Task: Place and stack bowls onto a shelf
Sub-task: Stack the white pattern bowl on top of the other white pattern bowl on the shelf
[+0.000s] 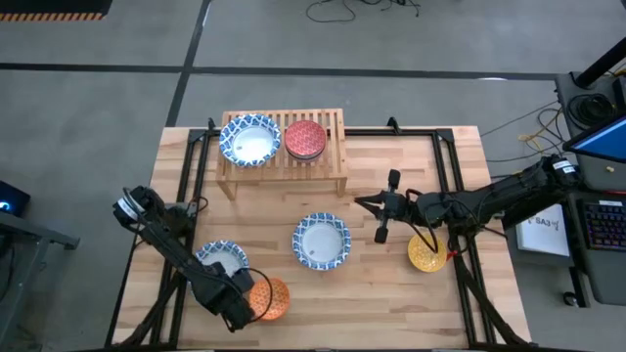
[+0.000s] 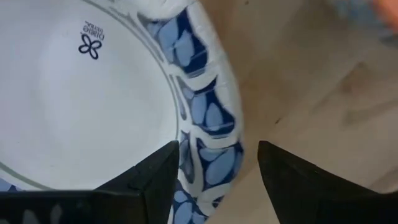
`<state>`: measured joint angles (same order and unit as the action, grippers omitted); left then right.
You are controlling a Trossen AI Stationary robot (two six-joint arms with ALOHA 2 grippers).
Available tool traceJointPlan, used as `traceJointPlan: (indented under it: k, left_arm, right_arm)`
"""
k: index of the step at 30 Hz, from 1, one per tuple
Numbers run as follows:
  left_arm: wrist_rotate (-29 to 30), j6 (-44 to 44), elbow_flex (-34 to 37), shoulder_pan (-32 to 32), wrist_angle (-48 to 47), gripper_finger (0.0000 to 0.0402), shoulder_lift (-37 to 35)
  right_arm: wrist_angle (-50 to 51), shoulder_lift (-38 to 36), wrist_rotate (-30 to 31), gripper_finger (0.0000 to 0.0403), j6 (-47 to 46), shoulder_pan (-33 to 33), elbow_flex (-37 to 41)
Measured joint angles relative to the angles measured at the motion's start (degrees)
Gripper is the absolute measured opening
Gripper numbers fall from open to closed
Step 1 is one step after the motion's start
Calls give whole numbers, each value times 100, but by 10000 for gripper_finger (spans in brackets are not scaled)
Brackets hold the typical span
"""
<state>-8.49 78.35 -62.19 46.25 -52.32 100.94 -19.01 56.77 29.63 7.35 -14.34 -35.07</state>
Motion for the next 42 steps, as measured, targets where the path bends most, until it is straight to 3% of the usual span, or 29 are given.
traceJointPlan:
  k: [7,16,22,29,32,39,42]
  left_arm:
    - [28,61,56,11,-119,145,-108]
    - [-104,-48,-35,10,-470,11,-226]
    - [-89,-922,-612,12,-1088,4,-289]
    - [108,-1381,-2099,-54,-3670,1,-296]
    - [496,-1571,-2616,-139,-3589,0,-478]
    - [2821,-2698,-3882,-612,-3741,0,-667]
    - [3436,-3567,-4411,-940,-3772,0,-767]
  right_arm:
    - [-5,1,45,9,4,-103,0]
    - [13,0,52,9,35,-103,0]
    - [75,2,50,9,38,-103,13]
    - [75,2,50,9,110,-103,58]
    - [75,2,50,9,142,-103,76]
    - [81,2,38,9,261,-117,101]
    - [77,2,37,9,324,-117,101]
